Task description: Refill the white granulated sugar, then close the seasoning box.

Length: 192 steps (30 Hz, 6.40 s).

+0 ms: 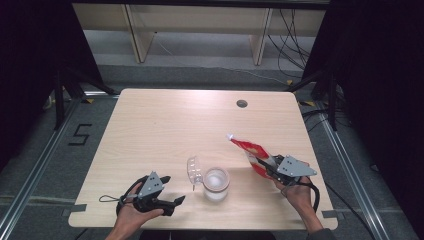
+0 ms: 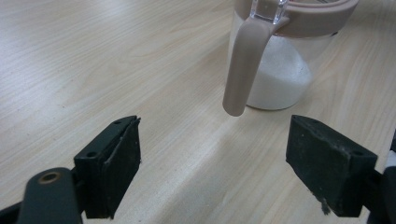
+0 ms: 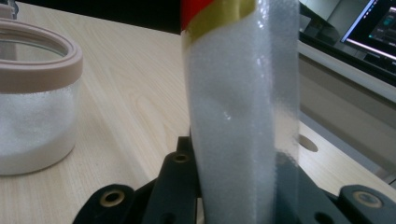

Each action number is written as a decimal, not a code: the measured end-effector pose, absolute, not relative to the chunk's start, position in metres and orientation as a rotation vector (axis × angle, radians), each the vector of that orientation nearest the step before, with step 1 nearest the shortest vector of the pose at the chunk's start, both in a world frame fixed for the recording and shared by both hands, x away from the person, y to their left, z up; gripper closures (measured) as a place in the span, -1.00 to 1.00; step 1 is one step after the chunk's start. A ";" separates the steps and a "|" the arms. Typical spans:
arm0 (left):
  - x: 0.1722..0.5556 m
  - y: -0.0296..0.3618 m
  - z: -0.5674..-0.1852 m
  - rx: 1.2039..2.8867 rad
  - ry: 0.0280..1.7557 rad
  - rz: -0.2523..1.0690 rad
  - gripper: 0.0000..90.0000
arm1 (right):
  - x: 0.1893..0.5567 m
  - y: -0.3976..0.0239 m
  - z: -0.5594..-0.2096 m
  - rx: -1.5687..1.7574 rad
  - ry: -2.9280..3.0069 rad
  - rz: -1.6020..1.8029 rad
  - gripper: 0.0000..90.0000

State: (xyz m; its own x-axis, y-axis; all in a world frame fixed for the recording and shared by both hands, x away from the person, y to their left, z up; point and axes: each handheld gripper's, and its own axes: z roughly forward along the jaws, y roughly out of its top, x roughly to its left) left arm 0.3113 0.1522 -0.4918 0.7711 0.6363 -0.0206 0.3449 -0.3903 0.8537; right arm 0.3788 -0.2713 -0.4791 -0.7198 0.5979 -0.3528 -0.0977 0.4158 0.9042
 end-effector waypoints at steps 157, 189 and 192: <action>0.311 0.122 -0.447 1.950 0.605 0.402 0.99 | 0.292 -0.294 -0.479 0.937 2.094 1.218 -0.28; 0.310 0.113 -0.445 1.937 0.581 0.369 0.92 | 0.291 -0.292 -0.479 0.949 2.096 1.225 -0.28; 0.311 0.113 -0.445 1.930 0.568 0.372 0.87 | 0.290 -0.292 -0.479 0.968 2.107 1.228 -0.28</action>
State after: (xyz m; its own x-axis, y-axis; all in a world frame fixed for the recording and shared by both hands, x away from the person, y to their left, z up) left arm 0.3111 0.1132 -0.4449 0.8395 0.5434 0.0027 0.2204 -0.3450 0.9123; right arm 0.2904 -0.2917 -0.4794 -0.6148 0.7851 -0.0750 0.3219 0.3367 0.8849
